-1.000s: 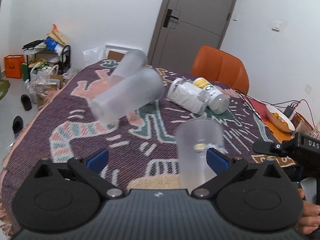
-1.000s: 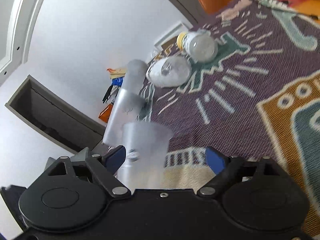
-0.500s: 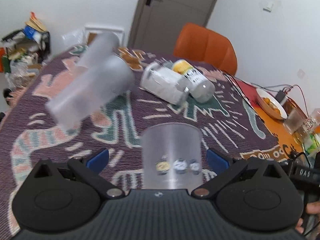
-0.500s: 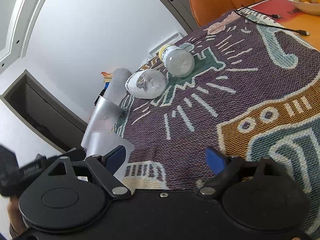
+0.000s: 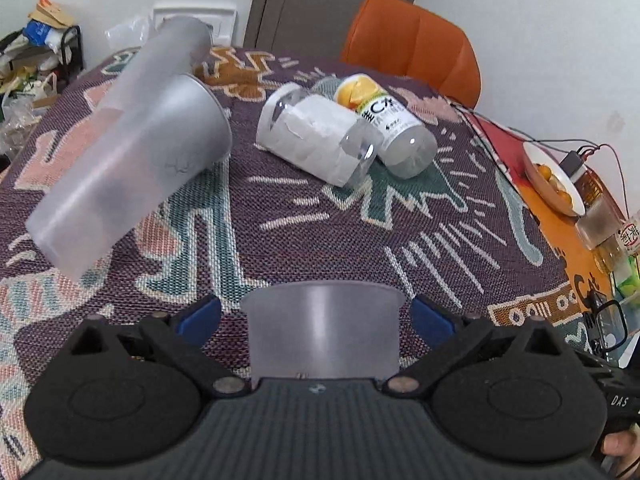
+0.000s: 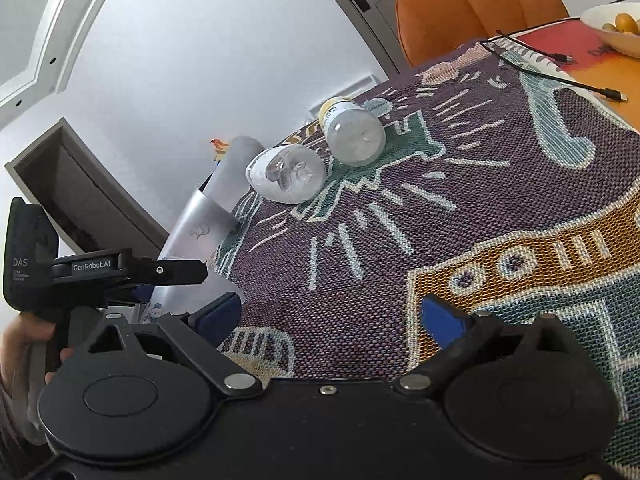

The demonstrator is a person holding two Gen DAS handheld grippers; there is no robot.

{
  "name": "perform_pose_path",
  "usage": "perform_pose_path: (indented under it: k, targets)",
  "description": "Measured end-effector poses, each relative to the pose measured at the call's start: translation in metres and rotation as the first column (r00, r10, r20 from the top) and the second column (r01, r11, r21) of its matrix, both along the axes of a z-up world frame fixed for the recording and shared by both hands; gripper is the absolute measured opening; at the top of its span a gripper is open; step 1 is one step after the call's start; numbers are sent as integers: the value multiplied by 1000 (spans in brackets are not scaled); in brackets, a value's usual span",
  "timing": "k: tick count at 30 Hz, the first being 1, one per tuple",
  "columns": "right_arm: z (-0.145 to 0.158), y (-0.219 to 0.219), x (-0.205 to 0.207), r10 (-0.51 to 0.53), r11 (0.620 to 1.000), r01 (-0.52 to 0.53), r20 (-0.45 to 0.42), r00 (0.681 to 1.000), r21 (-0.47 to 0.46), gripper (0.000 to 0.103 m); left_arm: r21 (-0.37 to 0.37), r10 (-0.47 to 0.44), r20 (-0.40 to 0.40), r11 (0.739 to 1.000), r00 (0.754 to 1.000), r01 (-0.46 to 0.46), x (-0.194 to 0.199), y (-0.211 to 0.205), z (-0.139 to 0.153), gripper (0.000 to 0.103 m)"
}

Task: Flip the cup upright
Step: 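Bring the cup to the left gripper and grasp its rim with the left gripper, then rotate the cup upright with the left gripper while the right gripper withdraws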

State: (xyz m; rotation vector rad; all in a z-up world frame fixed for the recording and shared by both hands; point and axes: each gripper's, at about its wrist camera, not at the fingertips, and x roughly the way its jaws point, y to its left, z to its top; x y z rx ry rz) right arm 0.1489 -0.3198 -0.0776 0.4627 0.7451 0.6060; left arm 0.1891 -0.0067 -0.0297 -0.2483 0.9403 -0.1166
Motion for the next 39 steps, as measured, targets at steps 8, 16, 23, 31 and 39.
perform_pose_path:
  k: [8,16,23,31,39]
  targets:
    - [-1,-2,1,4,1000,-4,6,1000,11,98,-22,-2,-64,1000,998,1,12,1,-11,86]
    - [3,-3,0,-12,1000,12,2,1000,8,98,-26,-19,64,999,998,20,-6,-4,20,85]
    - [15,3,-7,-1,1000,0,31,1000,3,98,-12,-2,221,1000,975,4,-35,-6,51,85]
    - [31,6,-16,1,1000,-1,78,997,-5,98,26,22,428,999,903,-37,-71,-14,86,81]
    - [36,12,-22,2,1000,0,92,996,-23,98,71,36,519,994,854,-86,-88,-19,87,81]
